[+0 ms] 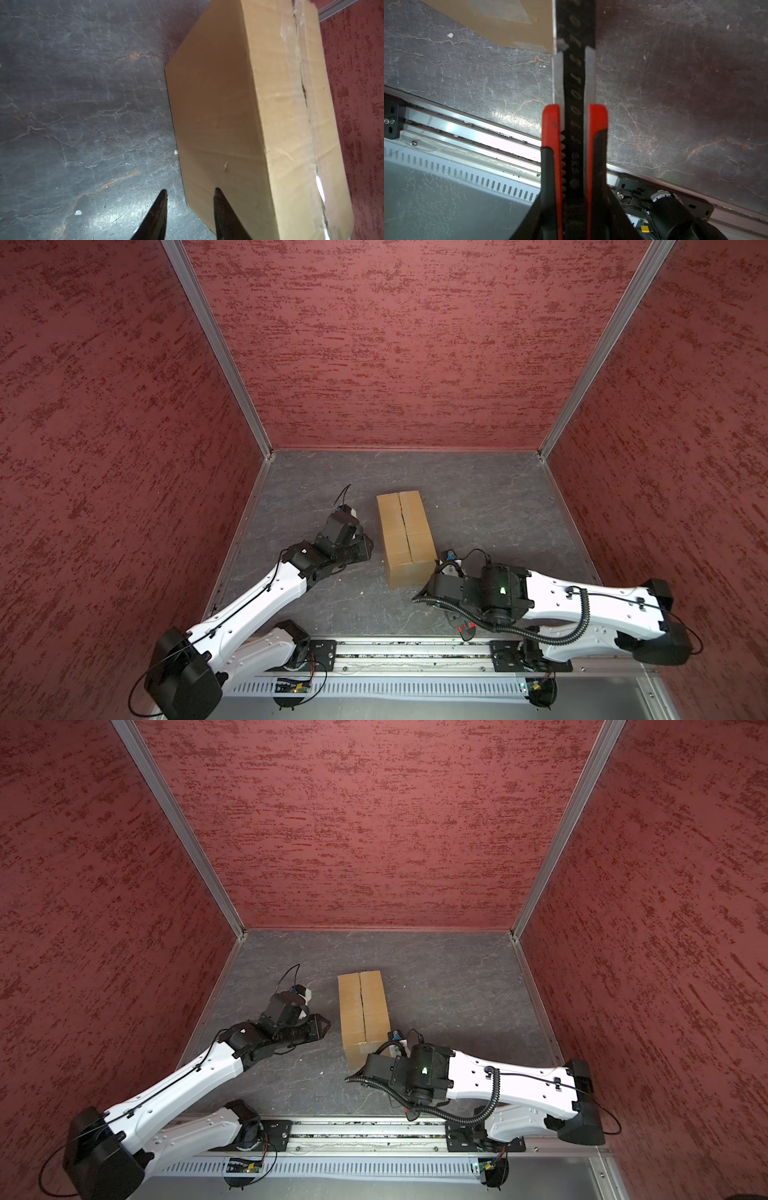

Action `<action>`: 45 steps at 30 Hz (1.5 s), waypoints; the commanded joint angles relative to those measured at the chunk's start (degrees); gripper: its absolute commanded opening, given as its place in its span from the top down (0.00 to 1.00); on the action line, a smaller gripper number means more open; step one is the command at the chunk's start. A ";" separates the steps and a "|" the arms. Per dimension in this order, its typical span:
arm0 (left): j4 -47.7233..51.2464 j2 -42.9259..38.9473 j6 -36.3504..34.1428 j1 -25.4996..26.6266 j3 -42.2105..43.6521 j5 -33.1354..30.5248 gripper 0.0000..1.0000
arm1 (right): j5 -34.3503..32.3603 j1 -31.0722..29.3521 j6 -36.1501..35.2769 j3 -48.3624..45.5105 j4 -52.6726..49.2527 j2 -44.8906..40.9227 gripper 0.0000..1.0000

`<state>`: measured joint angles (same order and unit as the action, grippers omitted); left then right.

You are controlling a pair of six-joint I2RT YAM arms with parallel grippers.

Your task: Unpack the express box

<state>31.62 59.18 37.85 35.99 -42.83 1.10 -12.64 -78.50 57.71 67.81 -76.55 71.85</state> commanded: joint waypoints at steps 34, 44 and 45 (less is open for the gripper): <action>-4.36 -0.20 4.04 5.58 1.71 -2.62 0.63 | 0.34 0.93 5.35 -6.11 4.41 -4.18 0.93; -3.86 -1.85 0.59 -0.93 0.16 -1.75 0.63 | 1.04 2.60 3.16 -5.89 5.27 -3.39 0.93; -4.01 -1.87 0.08 -1.89 -0.18 -1.58 0.63 | 1.04 2.73 3.07 -5.85 5.22 -3.39 0.93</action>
<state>27.46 58.24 40.56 36.29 -40.80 -0.95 -11.03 -76.36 60.40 62.04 -71.68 68.88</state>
